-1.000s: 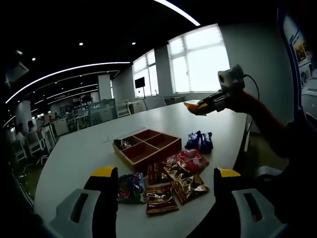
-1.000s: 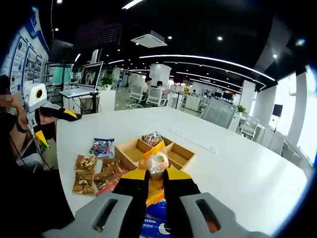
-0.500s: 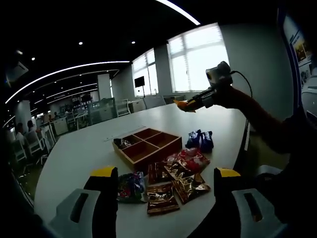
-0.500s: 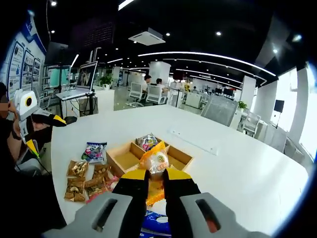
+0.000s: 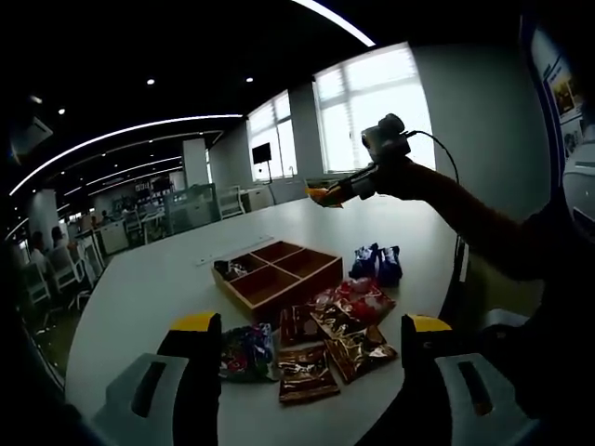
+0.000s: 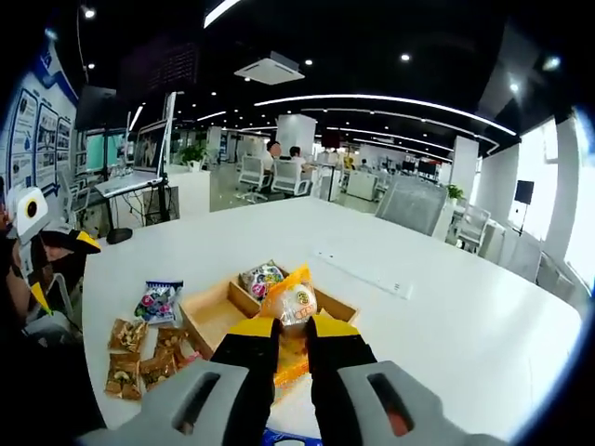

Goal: Pick up the scattered marshmallows, QQ candies, Oreo cookies, and mixed nuts on the table and sort them into separate containers

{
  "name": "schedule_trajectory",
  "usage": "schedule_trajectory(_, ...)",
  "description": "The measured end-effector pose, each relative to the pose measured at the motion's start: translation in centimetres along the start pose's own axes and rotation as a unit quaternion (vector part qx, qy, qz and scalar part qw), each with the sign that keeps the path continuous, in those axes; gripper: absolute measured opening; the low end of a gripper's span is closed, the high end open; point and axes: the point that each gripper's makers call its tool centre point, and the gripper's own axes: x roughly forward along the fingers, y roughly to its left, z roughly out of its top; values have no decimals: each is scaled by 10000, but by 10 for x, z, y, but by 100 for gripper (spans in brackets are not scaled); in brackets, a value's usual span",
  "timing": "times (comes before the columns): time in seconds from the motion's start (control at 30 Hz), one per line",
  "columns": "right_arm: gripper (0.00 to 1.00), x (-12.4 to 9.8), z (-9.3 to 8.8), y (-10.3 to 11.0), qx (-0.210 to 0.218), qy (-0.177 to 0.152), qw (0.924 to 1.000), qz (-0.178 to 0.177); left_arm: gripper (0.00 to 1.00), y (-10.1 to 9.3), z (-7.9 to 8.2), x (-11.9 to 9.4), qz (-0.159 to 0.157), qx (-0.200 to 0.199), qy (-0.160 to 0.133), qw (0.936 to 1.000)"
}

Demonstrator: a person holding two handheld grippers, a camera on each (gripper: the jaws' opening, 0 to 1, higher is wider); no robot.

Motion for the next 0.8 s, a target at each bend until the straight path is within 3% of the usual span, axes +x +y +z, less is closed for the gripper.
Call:
schedule_trajectory(0.33, 9, 34, 2, -17, 45, 162, 9998, -76, 83, 1, -3, -1, 8, -38, 21, 10000)
schedule_trajectory(0.8, 9, 81, -14, -32, 127, 463, 9988, -120, 83, 3, -6, 1, -7, -71, 64, 10000)
